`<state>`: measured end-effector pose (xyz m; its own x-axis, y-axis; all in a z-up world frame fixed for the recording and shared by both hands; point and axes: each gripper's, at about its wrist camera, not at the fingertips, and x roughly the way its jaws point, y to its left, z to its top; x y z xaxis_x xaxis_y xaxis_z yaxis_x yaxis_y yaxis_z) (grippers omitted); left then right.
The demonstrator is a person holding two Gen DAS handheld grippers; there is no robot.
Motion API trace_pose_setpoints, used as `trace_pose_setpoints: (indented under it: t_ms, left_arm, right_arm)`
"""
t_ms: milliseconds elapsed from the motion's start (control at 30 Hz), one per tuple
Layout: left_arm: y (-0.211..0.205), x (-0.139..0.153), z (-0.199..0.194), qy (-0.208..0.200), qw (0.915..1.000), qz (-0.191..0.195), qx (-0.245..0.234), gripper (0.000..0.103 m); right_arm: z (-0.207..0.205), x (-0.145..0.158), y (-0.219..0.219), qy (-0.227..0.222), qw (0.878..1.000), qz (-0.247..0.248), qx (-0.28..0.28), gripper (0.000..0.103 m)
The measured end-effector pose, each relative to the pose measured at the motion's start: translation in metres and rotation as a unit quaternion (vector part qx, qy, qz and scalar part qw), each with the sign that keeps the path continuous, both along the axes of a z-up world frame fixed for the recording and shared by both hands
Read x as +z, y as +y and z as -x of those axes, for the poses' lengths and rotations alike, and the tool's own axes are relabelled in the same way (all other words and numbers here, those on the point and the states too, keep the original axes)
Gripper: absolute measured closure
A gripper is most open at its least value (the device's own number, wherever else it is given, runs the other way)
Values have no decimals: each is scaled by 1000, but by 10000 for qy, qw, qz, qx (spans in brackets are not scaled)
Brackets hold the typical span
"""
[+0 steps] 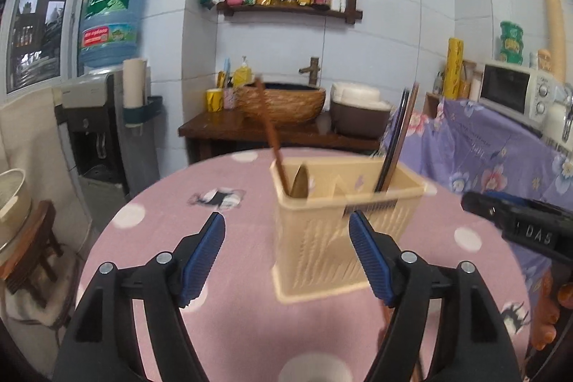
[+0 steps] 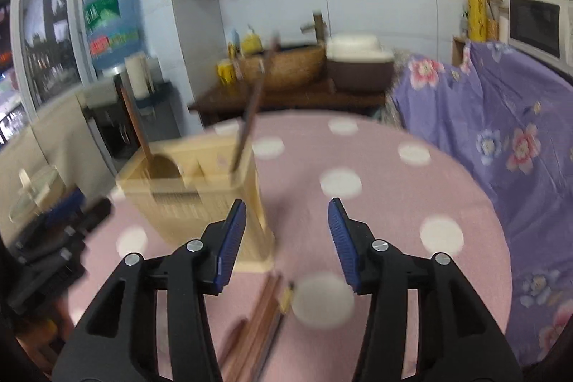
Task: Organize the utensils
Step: 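Open both tools to drop the spoon and chopstick into the caddy, then move both open tools back over the remaining utensils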
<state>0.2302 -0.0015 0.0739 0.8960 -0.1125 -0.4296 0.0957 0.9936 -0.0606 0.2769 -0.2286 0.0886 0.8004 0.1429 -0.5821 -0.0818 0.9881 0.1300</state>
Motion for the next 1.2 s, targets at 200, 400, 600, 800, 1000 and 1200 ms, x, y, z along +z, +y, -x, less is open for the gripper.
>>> trace_pose_setpoints:
  t_ms: [200, 400, 600, 800, 1000, 1200]
  left_arm:
    - [17, -47, 22, 792, 9964, 161, 241, 32]
    - [19, -68, 42, 1022, 9941, 171, 311, 32]
    - [17, -77, 48, 1153, 9929, 152, 262, 32]
    - [17, -82, 49, 1251, 9917, 193, 226, 32]
    - [20, -84, 53, 1330, 9906, 203, 261, 32]
    - [12, -85, 53, 1439, 9893, 186, 163, 32]
  right_arm:
    - [34, -75, 8, 1011, 9946, 248, 24, 54]
    - [57, -106, 22, 1431, 9892, 272, 154, 54]
    - [61, -113, 29, 1530, 9876, 322, 147, 54]
    - [63, -111, 27, 1521, 9875, 401, 115, 55]
    - [62, -107, -10, 1588, 9872, 2, -157, 59]
    - [60, -106, -10, 1544, 9877, -214, -121, 59]
